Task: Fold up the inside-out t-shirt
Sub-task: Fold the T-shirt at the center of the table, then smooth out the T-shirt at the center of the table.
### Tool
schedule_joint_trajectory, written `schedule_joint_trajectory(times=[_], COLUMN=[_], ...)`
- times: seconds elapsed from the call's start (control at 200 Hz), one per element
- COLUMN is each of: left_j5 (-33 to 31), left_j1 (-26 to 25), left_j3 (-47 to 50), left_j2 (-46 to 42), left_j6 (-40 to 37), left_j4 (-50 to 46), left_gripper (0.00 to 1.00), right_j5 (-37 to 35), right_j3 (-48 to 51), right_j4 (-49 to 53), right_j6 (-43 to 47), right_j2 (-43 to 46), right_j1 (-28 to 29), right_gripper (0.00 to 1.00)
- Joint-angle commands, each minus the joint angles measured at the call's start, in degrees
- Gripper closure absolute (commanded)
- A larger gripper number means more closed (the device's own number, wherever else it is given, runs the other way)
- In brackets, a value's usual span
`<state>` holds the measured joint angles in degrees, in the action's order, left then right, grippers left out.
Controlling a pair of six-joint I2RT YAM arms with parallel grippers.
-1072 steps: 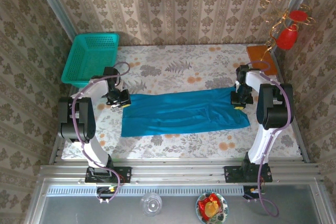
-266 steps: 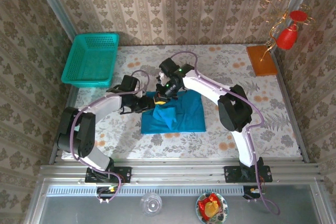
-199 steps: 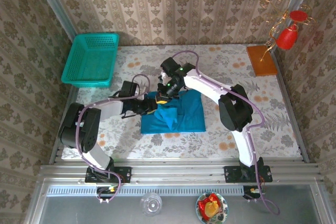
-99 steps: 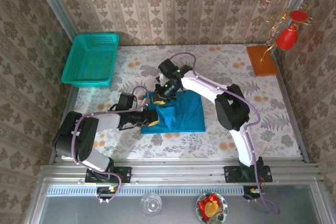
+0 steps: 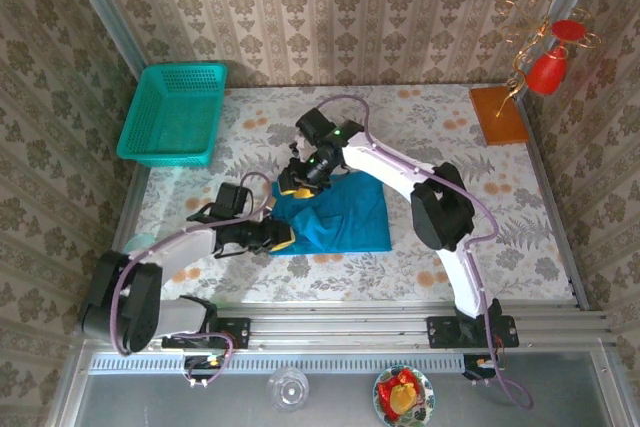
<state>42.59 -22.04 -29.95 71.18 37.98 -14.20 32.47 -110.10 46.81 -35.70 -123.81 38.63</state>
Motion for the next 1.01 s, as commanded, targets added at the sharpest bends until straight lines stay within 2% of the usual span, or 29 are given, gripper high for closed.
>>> schedule_joint_trajectory(times=[0.0, 0.07, 0.125, 0.255, 0.36, 0.525, 0.665, 0.795, 1.0], left_j5=[-8.66, -10.07, -10.80, -11.77, -13.00, -13.57, -18.58, -20.32, -27.88], left_j1=[1.09, 2.81, 3.98, 4.29, 4.12, 2.91, 0.98, -0.61, -7.90], left_j3=[-5.08, -8.15, -10.83, -18.36, -23.21, -29.51, -34.11, -37.27, -43.22], left_j2=[-5.01, -5.79, -4.76, 1.62, 6.60, 12.80, 15.57, 18.01, 22.61], left_j6=[-4.83, -6.69, -8.74, -13.61, -15.38, -18.55, -21.28, -23.19, -27.50], left_j4=[-13.50, -16.38, -17.96, -20.66, -21.25, -22.06, -24.28, -25.19, -28.72], left_gripper=[0.77, 0.76, 0.76, 0.74, 0.72, 0.72, 0.70, 0.70, 0.67], right_j5=[-7.69, -13.50, -15.26, -14.65, -11.66, -0.50, 3.90, 2.04, -3.96], right_j3=[-0.92, 0.42, 2.83, 10.47, 16.62, 24.84, 25.91, 31.10, 41.55], right_j4=[8.33, 11.82, 12.39, 8.69, 2.18, -14.22, -17.67, -19.88, -18.24], right_j6=[3.57, 4.93, 5.20, 3.67, 0.90, -6.04, -6.91, -8.56, -9.79], right_j2=[5.81, 7.07, 8.22, 10.77, 11.39, 9.23, 8.35, 15.23, 28.56], right_j1=[-0.98, -0.93, -0.93, -0.34, 0.62, 3.26, 4.52, 1.70, -7.28], right_gripper=[0.57, 0.59, 0.62, 0.78, 0.82, 0.84, 0.84, 0.83, 0.83])
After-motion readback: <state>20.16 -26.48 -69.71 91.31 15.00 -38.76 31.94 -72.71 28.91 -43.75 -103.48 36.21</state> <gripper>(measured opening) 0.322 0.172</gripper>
